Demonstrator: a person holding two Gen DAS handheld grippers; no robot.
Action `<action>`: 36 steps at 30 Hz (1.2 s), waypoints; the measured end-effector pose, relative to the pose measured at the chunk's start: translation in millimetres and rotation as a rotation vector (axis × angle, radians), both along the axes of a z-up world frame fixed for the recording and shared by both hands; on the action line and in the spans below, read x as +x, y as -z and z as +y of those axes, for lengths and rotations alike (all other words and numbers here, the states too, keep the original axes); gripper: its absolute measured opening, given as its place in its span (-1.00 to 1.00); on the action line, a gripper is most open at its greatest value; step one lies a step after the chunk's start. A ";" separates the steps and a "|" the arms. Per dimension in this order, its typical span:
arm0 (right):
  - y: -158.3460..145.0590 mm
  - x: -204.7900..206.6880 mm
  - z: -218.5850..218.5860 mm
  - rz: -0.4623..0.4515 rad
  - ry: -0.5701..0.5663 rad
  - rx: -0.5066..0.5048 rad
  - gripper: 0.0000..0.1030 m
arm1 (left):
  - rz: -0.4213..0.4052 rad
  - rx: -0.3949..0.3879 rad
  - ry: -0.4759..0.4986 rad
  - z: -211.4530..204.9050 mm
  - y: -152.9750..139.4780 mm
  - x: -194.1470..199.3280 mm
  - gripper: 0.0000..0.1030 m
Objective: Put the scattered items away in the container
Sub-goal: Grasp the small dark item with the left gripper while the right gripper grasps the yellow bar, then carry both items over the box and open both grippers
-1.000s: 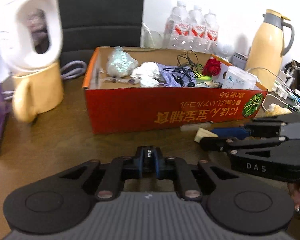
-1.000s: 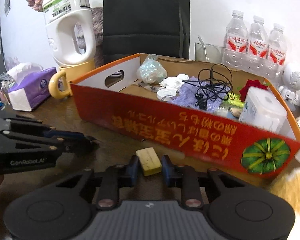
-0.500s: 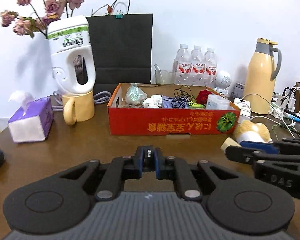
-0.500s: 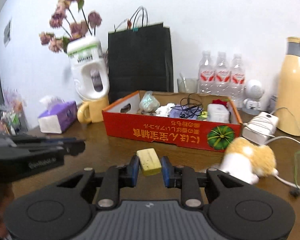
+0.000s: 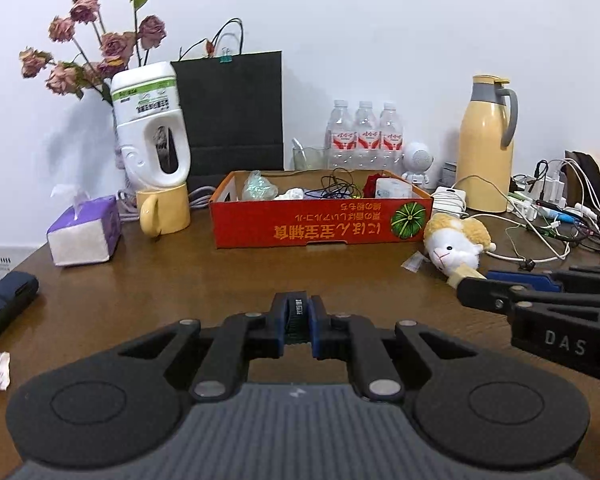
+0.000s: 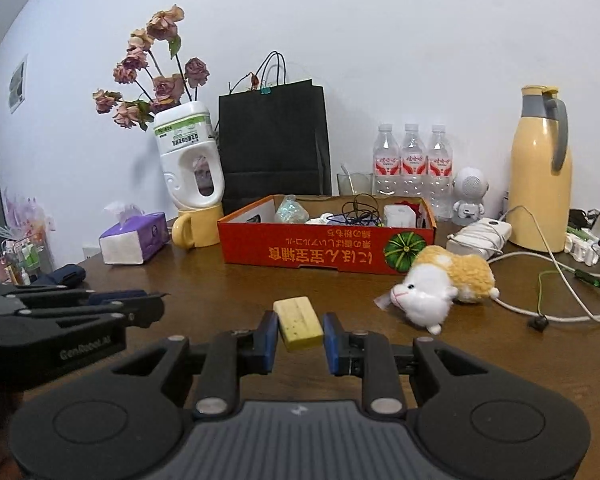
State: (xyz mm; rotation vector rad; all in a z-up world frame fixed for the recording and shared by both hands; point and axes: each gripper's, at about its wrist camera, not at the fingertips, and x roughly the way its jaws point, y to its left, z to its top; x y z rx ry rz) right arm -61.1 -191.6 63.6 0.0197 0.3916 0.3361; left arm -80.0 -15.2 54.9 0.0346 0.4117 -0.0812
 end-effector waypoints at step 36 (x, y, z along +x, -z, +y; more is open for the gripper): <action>-21.4 432.4 76.4 0.565 -0.101 0.094 -0.55 | 0.445 -0.111 -0.033 57.9 -12.8 422.7 -0.74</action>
